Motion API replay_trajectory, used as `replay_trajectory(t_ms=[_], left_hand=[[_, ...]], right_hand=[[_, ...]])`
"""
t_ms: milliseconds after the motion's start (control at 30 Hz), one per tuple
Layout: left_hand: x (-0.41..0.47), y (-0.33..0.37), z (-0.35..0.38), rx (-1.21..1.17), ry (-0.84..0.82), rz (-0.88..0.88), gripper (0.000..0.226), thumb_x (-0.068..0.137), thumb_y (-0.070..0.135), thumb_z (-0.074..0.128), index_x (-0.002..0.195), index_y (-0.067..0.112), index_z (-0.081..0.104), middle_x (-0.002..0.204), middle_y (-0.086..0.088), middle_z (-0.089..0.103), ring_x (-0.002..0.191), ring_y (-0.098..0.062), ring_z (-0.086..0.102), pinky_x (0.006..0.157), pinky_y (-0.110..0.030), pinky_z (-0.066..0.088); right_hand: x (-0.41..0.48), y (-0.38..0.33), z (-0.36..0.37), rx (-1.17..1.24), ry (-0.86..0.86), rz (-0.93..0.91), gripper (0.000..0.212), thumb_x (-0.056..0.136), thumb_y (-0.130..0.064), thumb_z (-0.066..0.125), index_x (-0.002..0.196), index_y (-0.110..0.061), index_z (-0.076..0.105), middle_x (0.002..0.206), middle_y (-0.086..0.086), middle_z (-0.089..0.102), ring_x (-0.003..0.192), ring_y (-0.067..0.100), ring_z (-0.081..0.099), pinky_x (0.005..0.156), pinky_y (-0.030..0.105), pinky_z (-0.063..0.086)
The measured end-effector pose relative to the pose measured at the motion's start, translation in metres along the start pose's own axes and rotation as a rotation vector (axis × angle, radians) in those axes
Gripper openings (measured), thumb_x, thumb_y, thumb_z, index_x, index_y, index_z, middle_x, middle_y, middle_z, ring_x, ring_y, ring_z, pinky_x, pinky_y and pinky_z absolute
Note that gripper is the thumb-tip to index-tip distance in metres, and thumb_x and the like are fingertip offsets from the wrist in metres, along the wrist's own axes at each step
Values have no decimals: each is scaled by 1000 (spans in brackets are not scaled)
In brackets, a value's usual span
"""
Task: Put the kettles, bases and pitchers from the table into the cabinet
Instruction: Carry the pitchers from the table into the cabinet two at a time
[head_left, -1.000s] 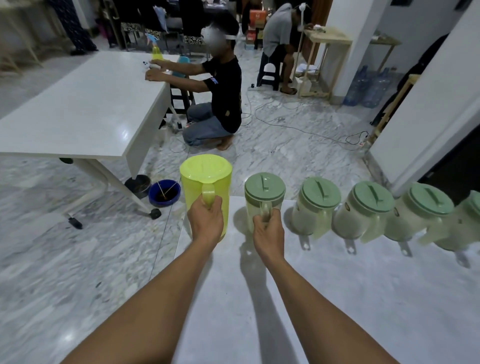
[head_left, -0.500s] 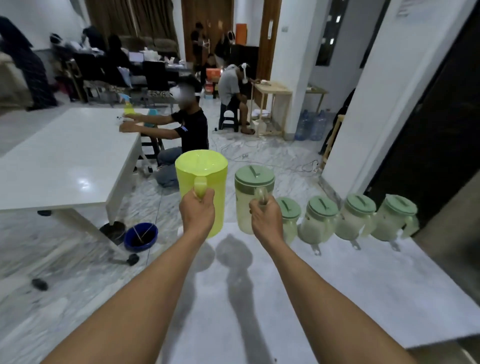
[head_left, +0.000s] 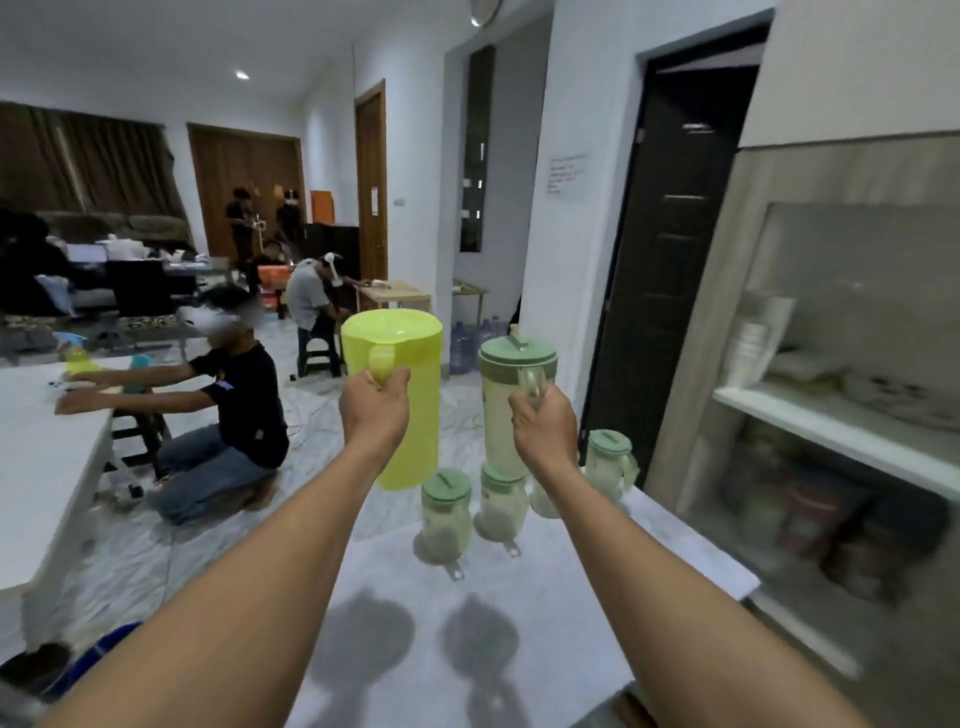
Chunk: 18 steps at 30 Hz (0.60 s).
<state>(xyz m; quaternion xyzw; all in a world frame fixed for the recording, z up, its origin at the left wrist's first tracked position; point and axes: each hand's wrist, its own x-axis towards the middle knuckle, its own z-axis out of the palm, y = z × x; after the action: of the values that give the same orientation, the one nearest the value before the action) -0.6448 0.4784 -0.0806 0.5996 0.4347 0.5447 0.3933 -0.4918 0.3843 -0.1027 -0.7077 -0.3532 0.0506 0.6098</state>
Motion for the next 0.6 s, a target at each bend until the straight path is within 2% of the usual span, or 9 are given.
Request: replay_trajectory(t_ms=[100,267,367,467,600], left_hand=[[-15,25,26,-47,-72,28,35,89,27,62,60,14,46,56,-4,46,51,-21,42,48,-32,29],[-51,63,74,-116,-213,103,32,89,26,62,62,14,49,56,-4,45,51,-21,39,47,-32,29],[-75,87,103,-161,-302,107,29,91,27,61,67,13,53,57,-2,47,52,-19,43,48,-29,31],[-99,105,136,-221,-426,105,34,91,35,61,65,15,52,59,-3,49,55,-21,44,52,-30,34],[-140,132,178,-287,-573,130,32,86,38,60,65,15,51,60,-5,47,56,-21,42,55,-31,34]], right_hand=[[-2,-11,-49,-37,108,-19,16,90,-18,54,84,-5,59,62,0,53,55,15,46,49,28,34],[-2,-18,-129,-79,278,0,15,86,-22,56,75,-12,55,59,-3,51,57,19,47,51,29,33],[-8,-23,-177,-137,371,18,18,89,-23,57,81,-7,59,63,1,55,58,20,50,51,30,35],[-14,-24,-228,-170,476,21,20,89,-24,58,83,-6,62,71,5,61,68,26,57,59,34,42],[-29,-23,-295,-186,614,53,16,88,-21,60,74,-13,57,63,-3,55,66,22,51,53,28,35]])
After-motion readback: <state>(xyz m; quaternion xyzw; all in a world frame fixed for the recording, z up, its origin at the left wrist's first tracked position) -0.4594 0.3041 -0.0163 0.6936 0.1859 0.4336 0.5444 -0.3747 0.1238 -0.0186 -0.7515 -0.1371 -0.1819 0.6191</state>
